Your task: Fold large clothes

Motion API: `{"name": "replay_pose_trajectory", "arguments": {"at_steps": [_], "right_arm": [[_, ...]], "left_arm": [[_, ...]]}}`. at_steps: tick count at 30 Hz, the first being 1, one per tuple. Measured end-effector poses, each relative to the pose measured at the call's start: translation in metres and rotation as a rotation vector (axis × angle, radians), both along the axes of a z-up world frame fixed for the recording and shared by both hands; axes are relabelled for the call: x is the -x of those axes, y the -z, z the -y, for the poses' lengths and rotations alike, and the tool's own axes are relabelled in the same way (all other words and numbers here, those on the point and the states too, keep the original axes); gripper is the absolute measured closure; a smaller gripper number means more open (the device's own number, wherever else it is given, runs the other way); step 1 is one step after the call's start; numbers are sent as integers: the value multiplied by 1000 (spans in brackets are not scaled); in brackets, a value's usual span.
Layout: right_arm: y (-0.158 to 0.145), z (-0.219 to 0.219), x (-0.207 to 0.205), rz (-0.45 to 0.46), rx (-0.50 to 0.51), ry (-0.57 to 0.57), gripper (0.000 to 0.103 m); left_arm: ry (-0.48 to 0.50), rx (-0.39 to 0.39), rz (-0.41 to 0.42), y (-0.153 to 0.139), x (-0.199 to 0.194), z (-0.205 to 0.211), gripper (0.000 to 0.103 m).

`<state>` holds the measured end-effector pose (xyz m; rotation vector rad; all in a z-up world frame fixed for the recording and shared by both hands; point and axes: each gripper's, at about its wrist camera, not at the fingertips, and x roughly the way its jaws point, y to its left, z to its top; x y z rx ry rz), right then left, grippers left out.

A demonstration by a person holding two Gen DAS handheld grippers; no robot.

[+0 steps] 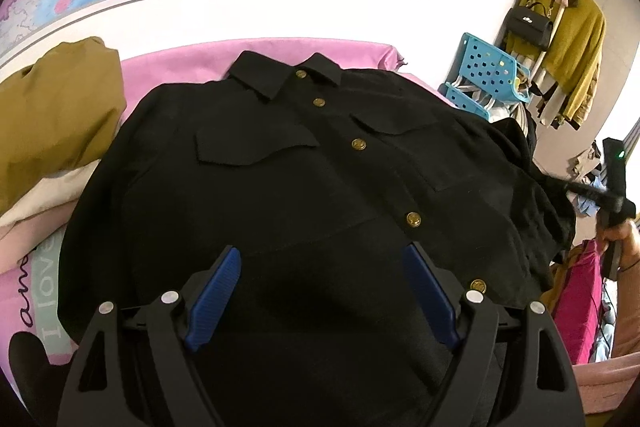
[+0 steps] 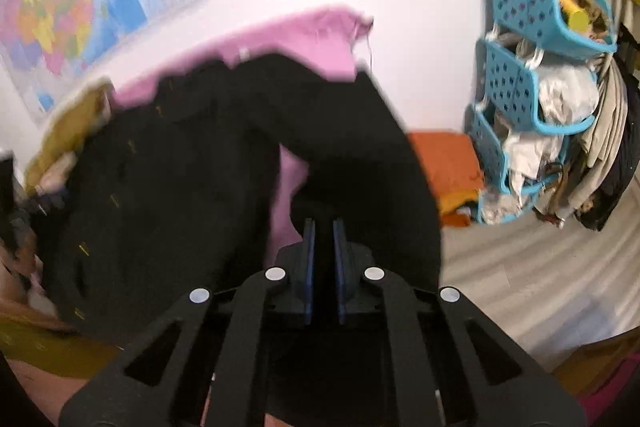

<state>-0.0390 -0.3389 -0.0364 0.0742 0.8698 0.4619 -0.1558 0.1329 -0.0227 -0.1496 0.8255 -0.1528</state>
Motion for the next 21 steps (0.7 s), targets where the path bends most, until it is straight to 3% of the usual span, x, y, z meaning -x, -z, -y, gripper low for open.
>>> {"name": "replay_pose_trajectory", "arguments": {"at_steps": [7, 12, 14, 17, 21], "right_arm": [[-125, 3, 16, 243, -279, -82, 95], [-190, -67, 17, 357, -365, -325, 95], [-191, -110, 7, 333, -382, -425, 95], [-170, -176, -14, 230, -394, -542, 95], [-109, -257, -40, 25, -373, -628, 95]], "left_arm": [[45, 20, 37, -12, -7, 2, 22], [88, 42, 90, -30, -12, 4, 22], [97, 50, 126, -41, -11, 1, 22], [93, 68, 187, -55, -4, -9, 20], [87, 102, 221, -63, 7, -27, 18]]}}
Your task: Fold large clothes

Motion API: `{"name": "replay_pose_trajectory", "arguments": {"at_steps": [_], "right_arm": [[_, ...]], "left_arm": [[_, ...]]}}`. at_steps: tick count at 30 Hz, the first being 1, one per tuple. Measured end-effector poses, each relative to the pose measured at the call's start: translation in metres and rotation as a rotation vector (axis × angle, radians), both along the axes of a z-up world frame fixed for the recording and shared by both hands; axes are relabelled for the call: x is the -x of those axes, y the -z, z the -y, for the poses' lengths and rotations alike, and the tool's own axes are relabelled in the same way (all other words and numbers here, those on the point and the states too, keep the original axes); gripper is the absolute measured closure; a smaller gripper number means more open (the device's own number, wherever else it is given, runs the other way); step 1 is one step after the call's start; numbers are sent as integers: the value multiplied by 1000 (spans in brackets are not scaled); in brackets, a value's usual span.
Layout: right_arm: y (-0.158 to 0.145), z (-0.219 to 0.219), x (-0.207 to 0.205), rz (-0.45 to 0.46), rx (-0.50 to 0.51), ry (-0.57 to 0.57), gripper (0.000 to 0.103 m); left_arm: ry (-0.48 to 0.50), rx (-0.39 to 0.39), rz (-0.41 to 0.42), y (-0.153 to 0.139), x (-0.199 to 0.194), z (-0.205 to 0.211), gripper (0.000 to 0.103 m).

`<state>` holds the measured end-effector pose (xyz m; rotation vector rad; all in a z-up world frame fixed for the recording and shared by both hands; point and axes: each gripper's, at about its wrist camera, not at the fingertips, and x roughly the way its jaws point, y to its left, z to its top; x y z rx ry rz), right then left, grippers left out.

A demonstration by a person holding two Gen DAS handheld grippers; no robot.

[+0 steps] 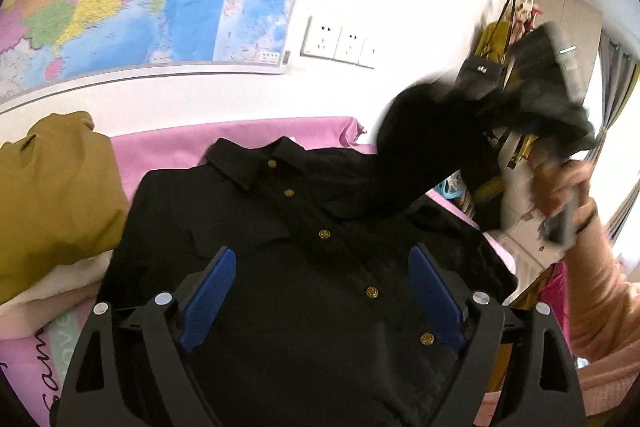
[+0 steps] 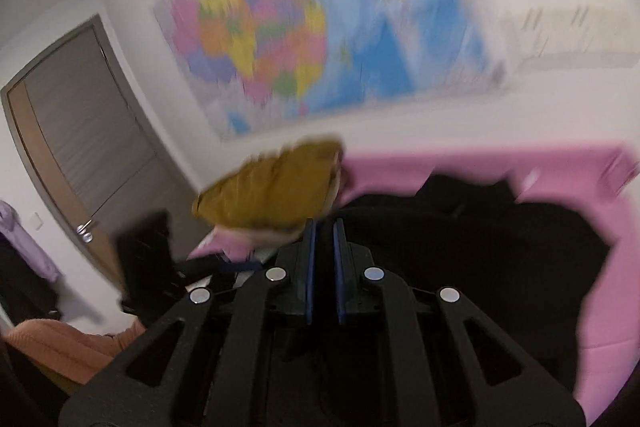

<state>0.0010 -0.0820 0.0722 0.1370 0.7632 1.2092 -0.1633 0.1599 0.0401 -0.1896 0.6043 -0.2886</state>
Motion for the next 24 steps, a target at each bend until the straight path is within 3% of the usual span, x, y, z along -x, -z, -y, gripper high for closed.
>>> {"name": "replay_pose_trajectory", "arguments": {"at_steps": [5, 6, 8, 10, 13, 15, 18, 19, 21, 23, 24], "right_arm": [[79, -57, -13, -185, 100, -23, 87], [88, -61, -15, -197, 118, -14, 75], [94, -57, -16, -184, 138, 17, 71], [91, -44, -18, -170, 123, 30, 64], [75, 0, -28, -64, 125, 149, 57], [71, 47, -48, -70, 115, 266, 50], [82, 98, -73, -97, 163, 418, 44], [90, 111, -82, -133, 174, 443, 43], [112, 130, -96, -200, 204, 483, 41], [131, 134, -102, -254, 208, 480, 41], [139, 134, -105, -280, 201, 451, 41]], "left_arm": [[39, 0, -23, 12, -1, -5, 14], [49, 1, -42, 18, -4, -4, 14], [59, -10, -91, 30, -15, 2, 14], [76, -17, -132, 40, -25, 8, 14], [110, -22, -187, 52, -41, 16, 13], [103, -34, -228, 58, -54, 20, 13], [97, 8, -289, 67, -75, 18, 15], [96, 19, -299, 69, -79, 17, 19], [89, 20, -344, 77, -91, 16, 41], [83, -8, -376, 83, -101, 18, 71], [77, -31, -376, 83, -102, 18, 76]]}}
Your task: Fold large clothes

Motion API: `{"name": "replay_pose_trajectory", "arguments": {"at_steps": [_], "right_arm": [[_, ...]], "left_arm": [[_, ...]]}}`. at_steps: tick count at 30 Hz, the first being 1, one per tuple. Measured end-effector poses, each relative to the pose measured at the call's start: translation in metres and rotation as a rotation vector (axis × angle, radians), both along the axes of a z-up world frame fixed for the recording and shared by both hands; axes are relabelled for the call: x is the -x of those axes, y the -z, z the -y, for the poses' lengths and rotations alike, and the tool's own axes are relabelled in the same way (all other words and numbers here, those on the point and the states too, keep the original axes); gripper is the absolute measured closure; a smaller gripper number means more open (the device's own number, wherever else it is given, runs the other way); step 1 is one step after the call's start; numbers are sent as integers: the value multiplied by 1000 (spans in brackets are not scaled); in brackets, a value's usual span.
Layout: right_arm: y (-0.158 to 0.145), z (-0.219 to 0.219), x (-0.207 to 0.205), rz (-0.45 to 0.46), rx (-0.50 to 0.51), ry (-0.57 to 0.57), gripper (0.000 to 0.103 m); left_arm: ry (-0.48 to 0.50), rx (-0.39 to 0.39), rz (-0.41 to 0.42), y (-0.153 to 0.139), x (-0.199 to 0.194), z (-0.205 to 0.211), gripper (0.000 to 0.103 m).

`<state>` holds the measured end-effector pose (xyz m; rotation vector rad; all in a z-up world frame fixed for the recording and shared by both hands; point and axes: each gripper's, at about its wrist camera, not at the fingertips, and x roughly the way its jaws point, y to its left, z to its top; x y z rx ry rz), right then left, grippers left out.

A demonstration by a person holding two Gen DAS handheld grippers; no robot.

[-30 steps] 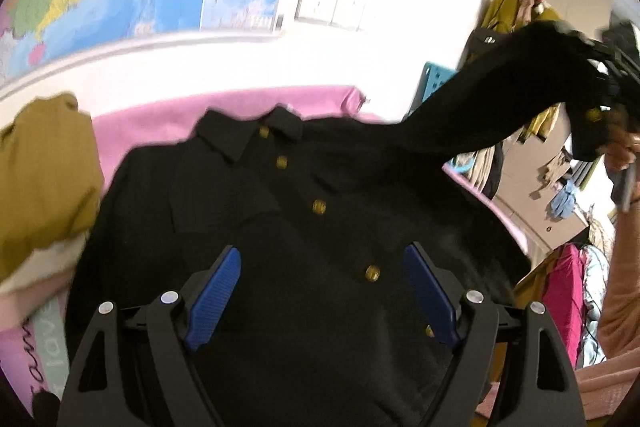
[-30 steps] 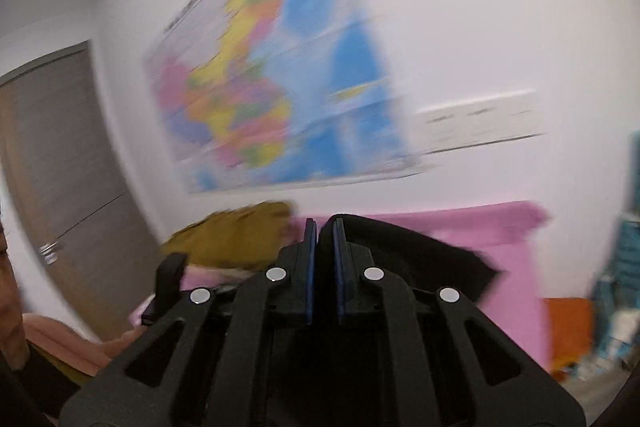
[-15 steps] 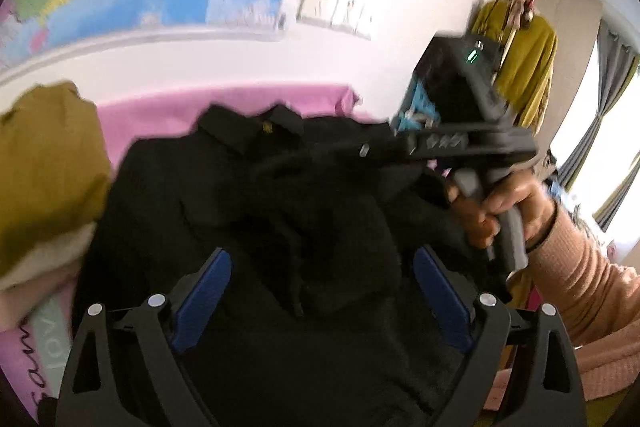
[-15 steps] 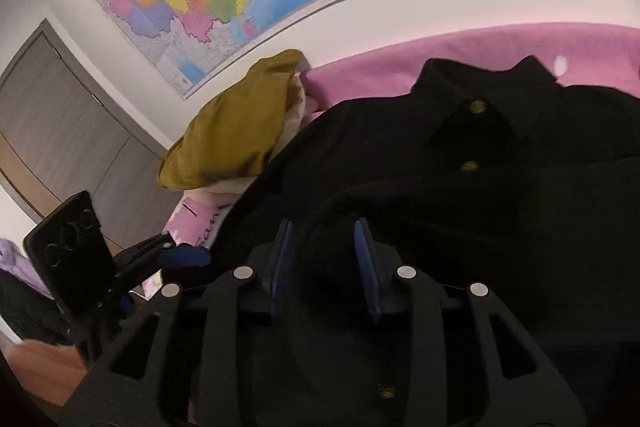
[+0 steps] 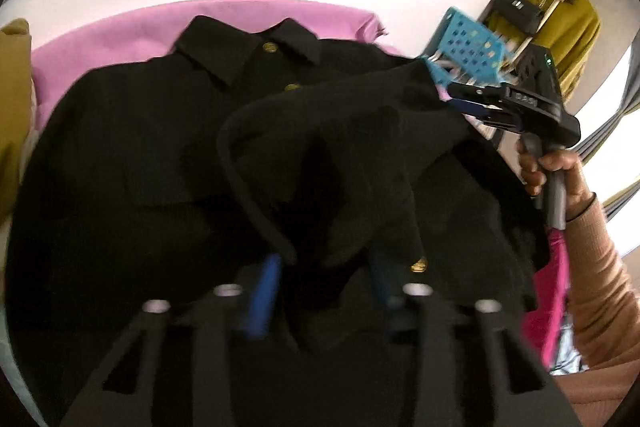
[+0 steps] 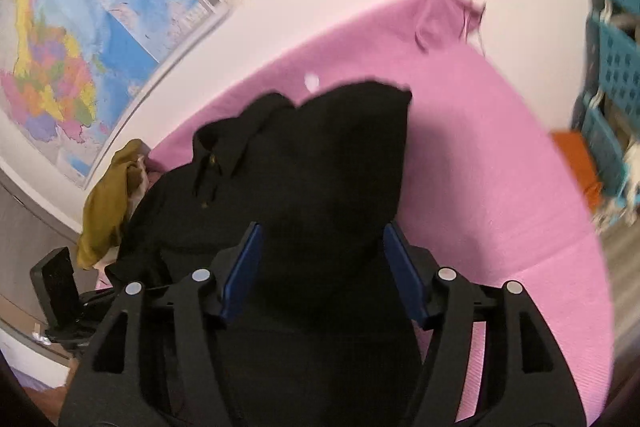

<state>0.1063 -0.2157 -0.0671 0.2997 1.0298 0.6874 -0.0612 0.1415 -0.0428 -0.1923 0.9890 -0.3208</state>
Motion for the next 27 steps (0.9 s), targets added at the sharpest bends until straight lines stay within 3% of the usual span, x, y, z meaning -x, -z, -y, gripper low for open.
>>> {"name": "replay_pose_trajectory", "arguments": {"at_steps": [2, 3, 5, 9, 13, 14, 16, 17, 18, 21, 22, 25, 27], "right_arm": [[9, -4, -2, -29, -3, -44, 44], [11, -5, -3, -26, 7, -55, 62], [7, -5, -5, 0, 36, -62, 88], [-16, 17, -13, 74, -2, -6, 95], [-16, 36, -24, 77, 31, 89, 95], [-8, 33, -26, 40, 30, 70, 92], [-2, 29, -23, 25, 102, 53, 82], [-5, 28, -20, 44, 127, 62, 71], [-8, 28, -16, 58, 125, 59, 63], [-27, 25, -1, 136, 111, 54, 54], [-33, 24, 4, 156, 107, 48, 52], [-42, 22, 10, 176, 83, 37, 48], [-40, 18, 11, 169, 79, 28, 48]], "left_arm": [[12, -7, 24, -7, 0, -7, 86], [10, -18, 39, -12, -1, -11, 87], [-5, -86, 93, -27, 2, -22, 88], [-29, -230, 127, -46, 3, -48, 87], [-103, -428, 99, -39, -7, -60, 79], [-124, -420, 89, -37, -9, -65, 69], [-102, -313, 87, -34, -6, -73, 56], [-96, -281, 81, -33, -5, -74, 45], [-83, -248, 81, -31, -2, -74, 43], [-29, -214, 105, -28, 9, -67, 36], [-21, -219, 98, -27, 10, -62, 24], [-3, -255, 61, -14, -3, -49, 24], [1, -254, 45, -7, -13, -39, 35]]}}
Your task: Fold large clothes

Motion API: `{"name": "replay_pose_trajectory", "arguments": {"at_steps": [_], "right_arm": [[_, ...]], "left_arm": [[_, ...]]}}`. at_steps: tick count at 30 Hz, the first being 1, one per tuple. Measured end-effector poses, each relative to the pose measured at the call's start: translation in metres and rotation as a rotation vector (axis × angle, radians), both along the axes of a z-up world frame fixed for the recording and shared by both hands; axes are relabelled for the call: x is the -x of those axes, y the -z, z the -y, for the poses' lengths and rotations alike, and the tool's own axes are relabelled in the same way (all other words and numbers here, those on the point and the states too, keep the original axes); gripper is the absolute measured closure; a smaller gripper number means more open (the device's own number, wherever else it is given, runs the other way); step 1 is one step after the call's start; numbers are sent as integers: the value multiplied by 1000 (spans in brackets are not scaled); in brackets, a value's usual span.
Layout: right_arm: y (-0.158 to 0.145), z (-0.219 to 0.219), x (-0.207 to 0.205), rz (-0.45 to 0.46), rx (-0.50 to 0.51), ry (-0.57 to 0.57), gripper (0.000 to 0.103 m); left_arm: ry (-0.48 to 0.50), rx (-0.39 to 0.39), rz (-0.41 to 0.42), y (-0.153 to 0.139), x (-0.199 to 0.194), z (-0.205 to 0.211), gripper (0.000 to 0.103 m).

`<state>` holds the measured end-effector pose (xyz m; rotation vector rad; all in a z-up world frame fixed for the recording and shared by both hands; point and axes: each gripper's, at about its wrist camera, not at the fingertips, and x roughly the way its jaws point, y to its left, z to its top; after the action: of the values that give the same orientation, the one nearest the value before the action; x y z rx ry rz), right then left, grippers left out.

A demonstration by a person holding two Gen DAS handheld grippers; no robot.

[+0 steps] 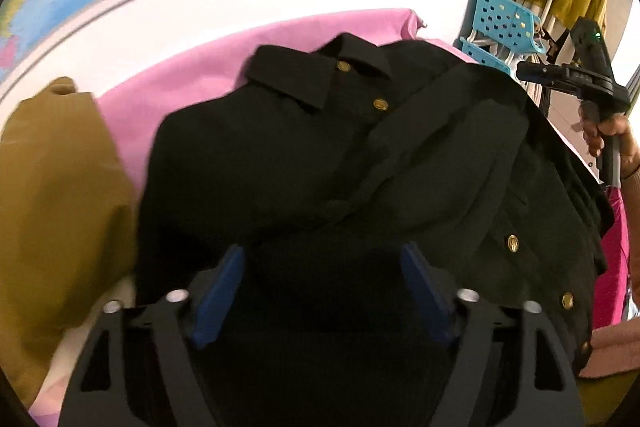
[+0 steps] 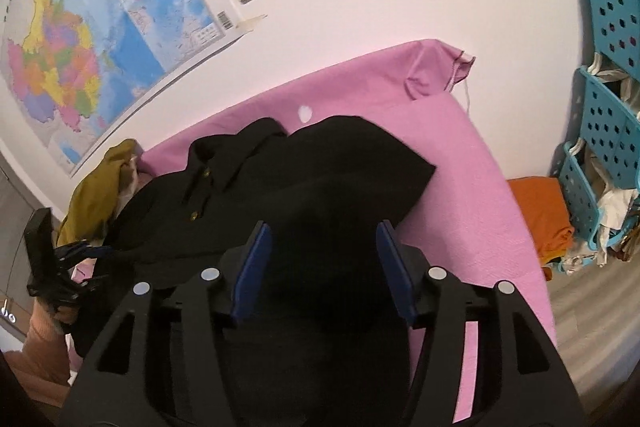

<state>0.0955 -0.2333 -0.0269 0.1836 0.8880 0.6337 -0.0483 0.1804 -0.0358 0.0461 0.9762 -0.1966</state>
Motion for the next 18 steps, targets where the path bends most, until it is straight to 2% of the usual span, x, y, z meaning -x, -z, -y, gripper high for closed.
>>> {"name": "replay_pose_trajectory", "arguments": {"at_steps": [1, 2, 3, 4, 5, 7, 9, 12, 16, 18], "right_arm": [[3, -3, 0, -11, 0, -1, 47], [5, -6, -1, -19, 0, -4, 47], [7, -7, 0, -22, 2, -4, 47], [8, -7, 1, -23, 1, -4, 47], [8, -8, 2, -21, -2, -7, 47], [3, -11, 7, 3, -6, -19, 47], [-1, -20, 11, 30, 14, -37, 47], [1, -42, 10, 49, 49, -88, 47], [28, -67, -9, -17, 101, -102, 50], [41, -74, -17, -47, 146, -81, 51]], "left_arm": [[-3, -9, -3, 3, -4, 2, 51], [-19, -51, 10, 4, -8, 7, 79], [-53, -106, 35, 2, -11, 8, 88], [-71, -104, 46, -2, -12, 5, 89], [-99, -57, 77, -11, -14, -4, 91], [-170, -19, 136, -28, -13, -23, 91], [-196, -7, 147, -34, -13, -34, 91], [-228, -33, 93, -21, -14, -40, 88], [-227, -90, 20, 4, -14, -35, 71], [-230, -95, 31, 2, -10, -37, 64]]}}
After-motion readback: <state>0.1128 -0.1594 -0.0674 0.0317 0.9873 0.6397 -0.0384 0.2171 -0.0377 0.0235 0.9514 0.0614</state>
